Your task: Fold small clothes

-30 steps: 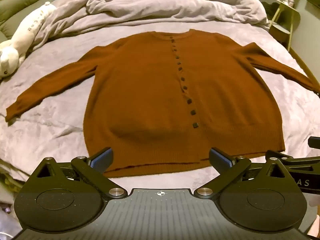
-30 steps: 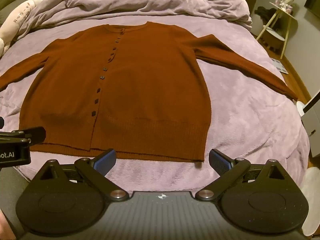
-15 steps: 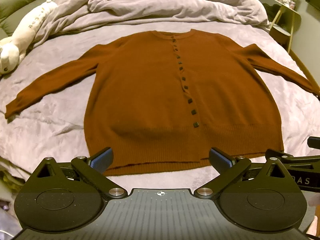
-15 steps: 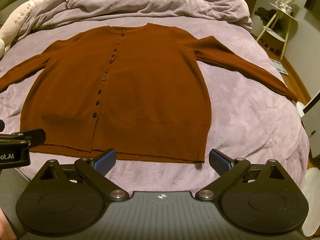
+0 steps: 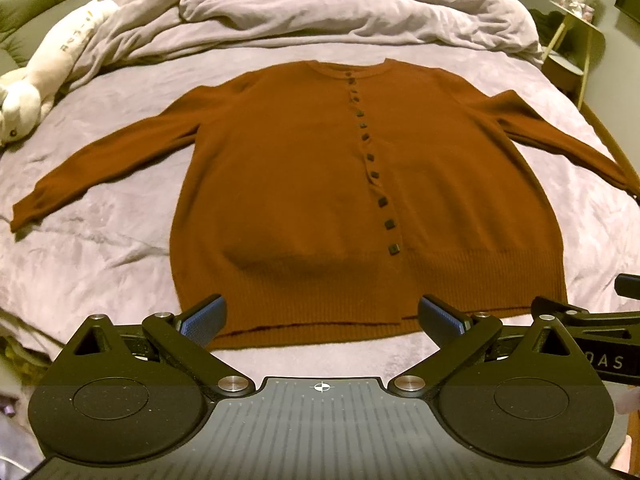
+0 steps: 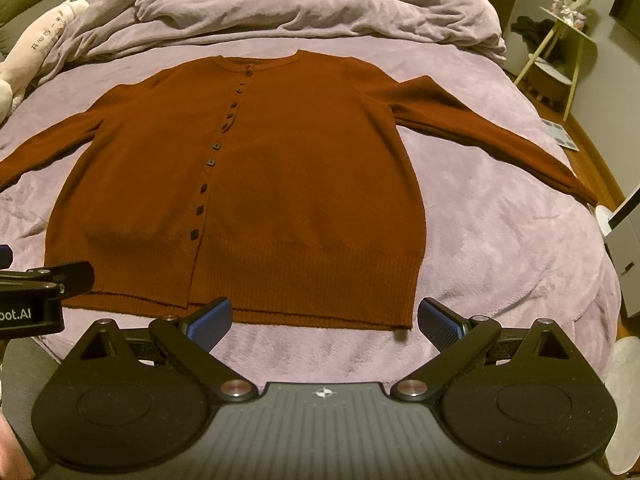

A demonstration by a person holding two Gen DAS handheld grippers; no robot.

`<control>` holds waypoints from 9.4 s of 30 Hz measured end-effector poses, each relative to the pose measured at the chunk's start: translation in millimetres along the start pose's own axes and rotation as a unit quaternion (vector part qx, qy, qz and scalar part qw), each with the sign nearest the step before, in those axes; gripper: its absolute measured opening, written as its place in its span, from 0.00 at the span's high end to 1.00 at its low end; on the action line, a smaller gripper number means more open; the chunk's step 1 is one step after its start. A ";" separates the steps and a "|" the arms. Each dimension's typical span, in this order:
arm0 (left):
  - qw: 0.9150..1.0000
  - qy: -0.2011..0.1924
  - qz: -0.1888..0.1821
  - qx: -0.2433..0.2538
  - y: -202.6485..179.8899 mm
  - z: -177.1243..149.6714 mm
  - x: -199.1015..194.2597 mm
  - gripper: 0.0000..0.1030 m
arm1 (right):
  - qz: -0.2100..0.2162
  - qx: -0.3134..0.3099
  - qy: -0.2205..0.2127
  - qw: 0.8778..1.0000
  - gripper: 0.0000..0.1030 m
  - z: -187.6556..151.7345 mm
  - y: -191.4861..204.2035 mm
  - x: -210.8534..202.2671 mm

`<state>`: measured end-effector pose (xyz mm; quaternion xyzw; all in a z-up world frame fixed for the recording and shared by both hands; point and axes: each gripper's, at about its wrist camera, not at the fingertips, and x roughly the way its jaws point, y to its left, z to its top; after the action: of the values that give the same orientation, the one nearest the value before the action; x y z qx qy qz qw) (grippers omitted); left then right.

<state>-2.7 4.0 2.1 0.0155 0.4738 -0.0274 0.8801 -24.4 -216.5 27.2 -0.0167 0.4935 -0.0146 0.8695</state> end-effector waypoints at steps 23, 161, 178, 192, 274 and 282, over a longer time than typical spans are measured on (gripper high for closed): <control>1.000 0.005 -0.003 -0.004 1.4 0.4 2.3 0.00 | 0.004 0.000 0.000 1.000 0.04 2.2 1.1 0.1; 0.975 0.045 -0.197 -0.097 -36.8 210.3 262.0 0.44 | 0.225 0.274 -0.110 0.929 0.33 76.9 -151.8 200.6; 0.954 0.041 -0.257 -0.152 -39.3 241.6 264.6 0.93 | 0.261 0.308 -0.119 0.907 0.33 80.6 -159.1 206.0; 0.996 -0.027 0.007 -0.089 92.7 231.9 248.9 0.93 | 0.295 0.332 -0.107 0.889 0.33 116.4 -144.0 230.7; 0.785 -0.169 -0.007 -0.596 418.6 10.3 174.9 0.43 | 0.060 0.105 -0.107 0.987 0.61 106.7 -29.2 161.1; 0.782 -0.162 0.006 -0.601 443.5 3.9 178.4 0.90 | 0.061 0.104 -0.103 0.987 0.61 107.0 -25.8 162.4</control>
<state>126.5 440.4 -144.1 -0.5190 0.2444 0.2661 0.7747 150.5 -247.4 -56.1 0.1029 0.3972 -0.0109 0.9119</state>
